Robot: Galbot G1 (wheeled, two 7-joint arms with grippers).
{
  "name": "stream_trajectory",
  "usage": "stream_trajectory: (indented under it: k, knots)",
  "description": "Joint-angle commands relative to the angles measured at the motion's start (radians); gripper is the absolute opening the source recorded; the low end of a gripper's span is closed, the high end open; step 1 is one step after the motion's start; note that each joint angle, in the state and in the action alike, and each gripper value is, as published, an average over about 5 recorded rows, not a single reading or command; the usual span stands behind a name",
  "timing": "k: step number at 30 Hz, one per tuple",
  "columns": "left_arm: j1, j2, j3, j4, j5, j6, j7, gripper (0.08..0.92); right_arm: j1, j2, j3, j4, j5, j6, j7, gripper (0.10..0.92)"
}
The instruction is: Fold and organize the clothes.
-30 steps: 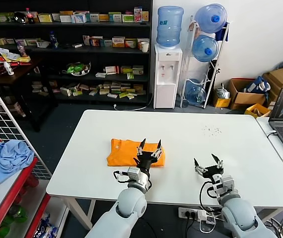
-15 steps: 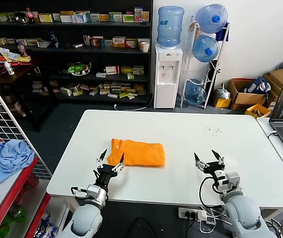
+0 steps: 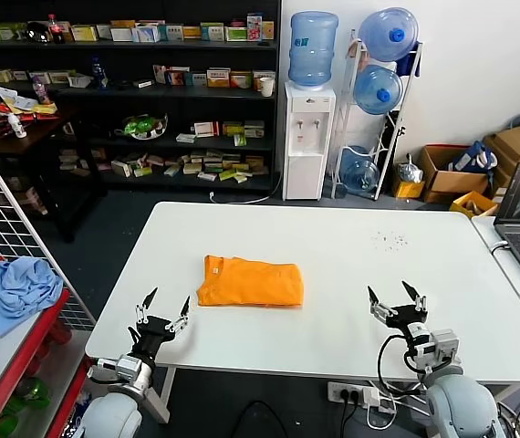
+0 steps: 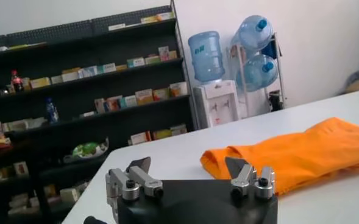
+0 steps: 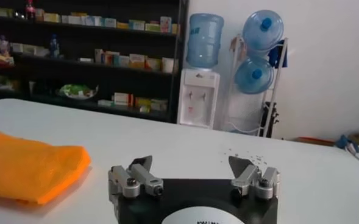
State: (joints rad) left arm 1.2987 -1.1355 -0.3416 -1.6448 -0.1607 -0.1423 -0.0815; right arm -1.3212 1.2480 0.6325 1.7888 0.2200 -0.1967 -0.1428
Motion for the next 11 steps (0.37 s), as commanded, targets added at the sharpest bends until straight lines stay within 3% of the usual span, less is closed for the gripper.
stream_trajectory:
  k: [1, 11]
  knots:
    - [0.052, 0.015, -0.081, -0.046, 0.013, 0.029, 0.029, 0.823, -0.033, 0.034, 0.058, 0.012, -0.029, 0.042, -0.028, 0.823]
    - [0.038, 0.002, -0.088, -0.045, 0.017, 0.033, 0.019, 0.823, -0.034, 0.048, 0.050, 0.002, -0.021, 0.097, 0.006, 0.823]
